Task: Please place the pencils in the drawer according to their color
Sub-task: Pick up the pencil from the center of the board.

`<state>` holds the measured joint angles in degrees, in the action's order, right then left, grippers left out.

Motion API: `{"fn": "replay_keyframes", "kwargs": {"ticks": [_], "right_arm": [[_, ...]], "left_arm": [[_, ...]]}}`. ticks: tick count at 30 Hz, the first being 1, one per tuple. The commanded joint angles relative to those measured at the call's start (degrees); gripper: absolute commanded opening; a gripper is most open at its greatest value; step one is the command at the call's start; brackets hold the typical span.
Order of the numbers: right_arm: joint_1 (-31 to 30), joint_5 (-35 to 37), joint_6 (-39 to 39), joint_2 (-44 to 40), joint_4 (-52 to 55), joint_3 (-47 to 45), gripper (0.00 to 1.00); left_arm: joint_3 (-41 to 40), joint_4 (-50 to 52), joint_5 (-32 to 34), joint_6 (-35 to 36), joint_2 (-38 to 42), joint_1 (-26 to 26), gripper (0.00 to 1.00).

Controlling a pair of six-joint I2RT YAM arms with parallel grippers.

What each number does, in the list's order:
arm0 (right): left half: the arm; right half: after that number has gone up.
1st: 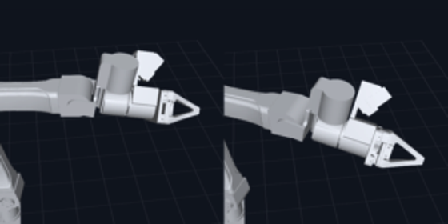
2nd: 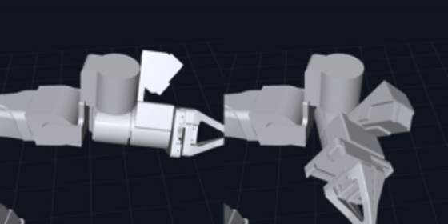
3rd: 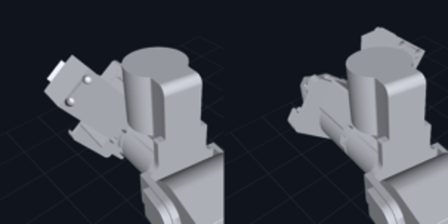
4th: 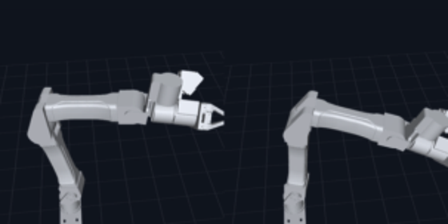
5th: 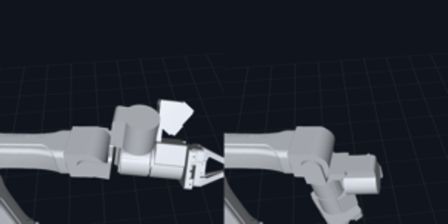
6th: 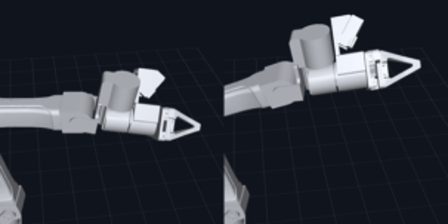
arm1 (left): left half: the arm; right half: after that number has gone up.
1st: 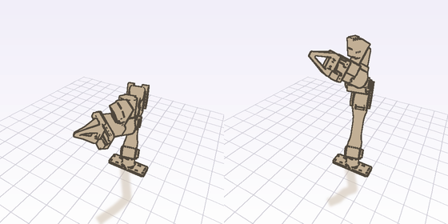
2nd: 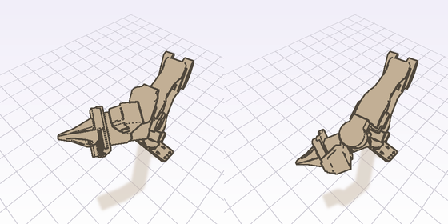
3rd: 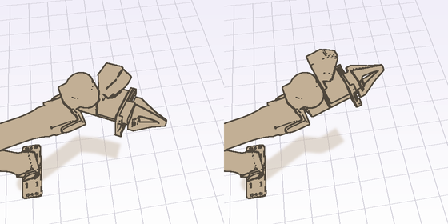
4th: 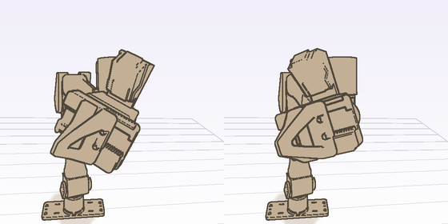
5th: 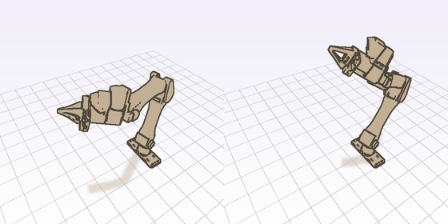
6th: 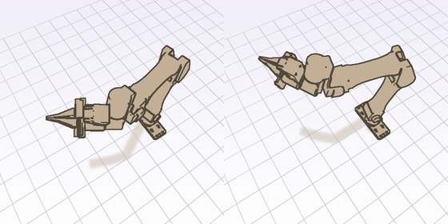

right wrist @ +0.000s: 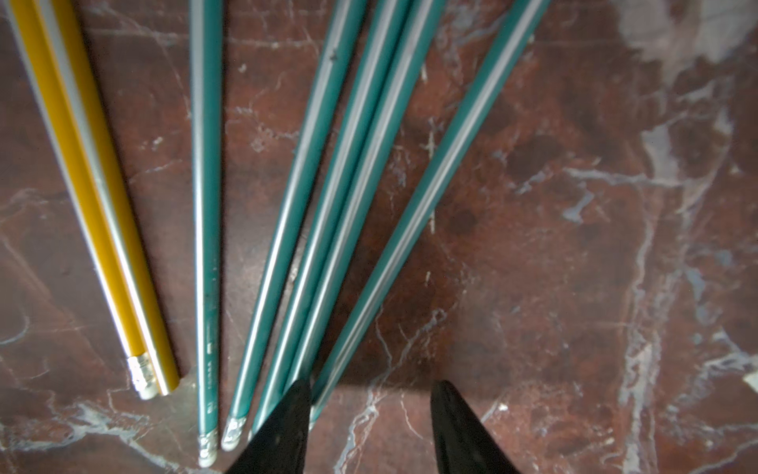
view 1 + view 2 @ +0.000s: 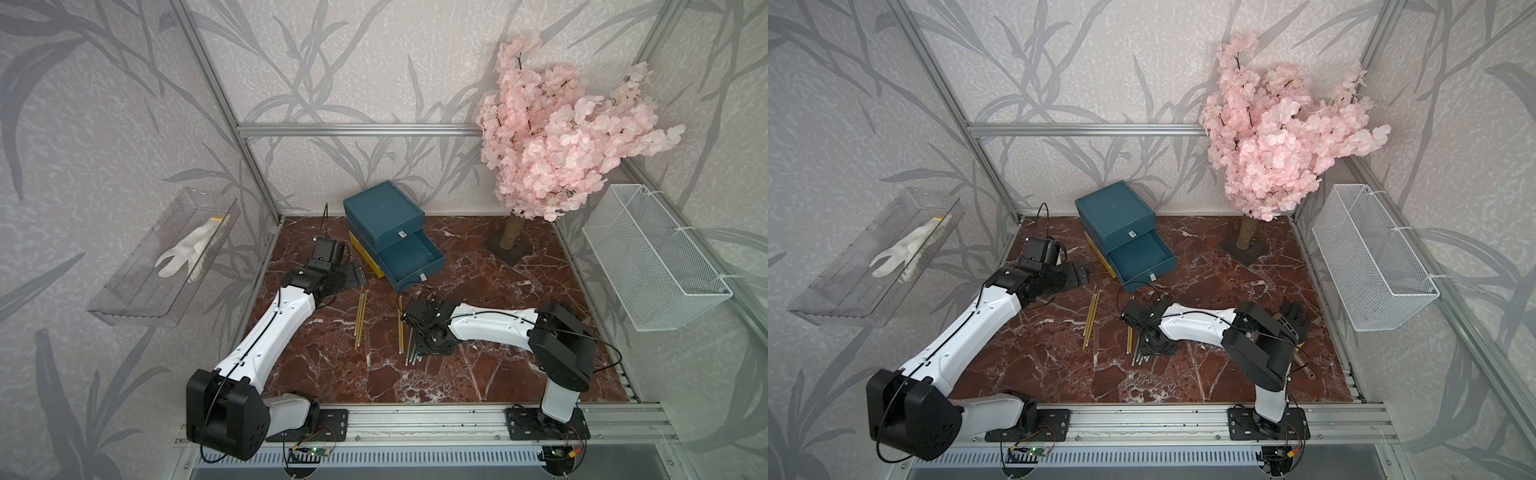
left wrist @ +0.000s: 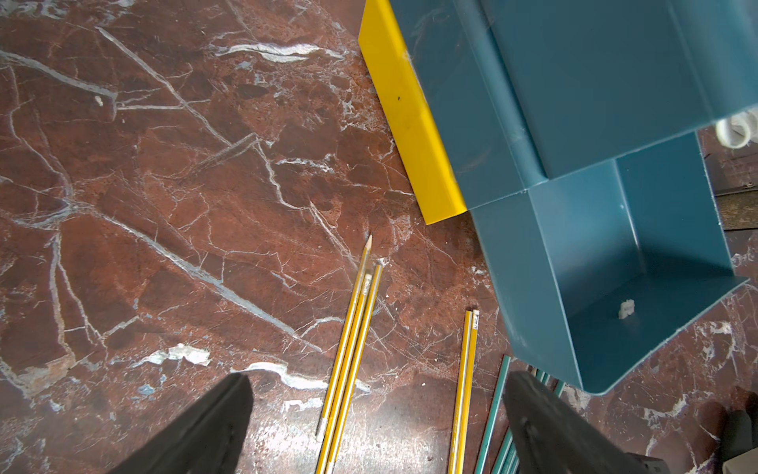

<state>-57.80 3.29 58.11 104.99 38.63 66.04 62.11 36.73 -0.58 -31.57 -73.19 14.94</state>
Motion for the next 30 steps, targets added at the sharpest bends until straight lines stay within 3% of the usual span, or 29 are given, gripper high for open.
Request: {"fn": "replay_keyframes", "kwargs": {"ticks": [1, 20, 30], "right_arm": [[0.5, -0.1, -0.7, 0.9, 0.7, 1.2, 0.49], [3.6, -1.0, 2.3, -4.1, -0.4, -8.0, 0.39], [4.5, -3.6, 1.4, 0.0, -2.7, -7.2, 0.11]], "left_arm": [[-0.7, -0.7, -0.8, 0.1, 1.3, 0.0, 1.00], [-1.0, -0.8, -1.3, 0.3, 1.2, 0.0, 1.00], [-0.8, -1.3, -1.7, 0.0, 0.5, 0.1, 1.00]]}}
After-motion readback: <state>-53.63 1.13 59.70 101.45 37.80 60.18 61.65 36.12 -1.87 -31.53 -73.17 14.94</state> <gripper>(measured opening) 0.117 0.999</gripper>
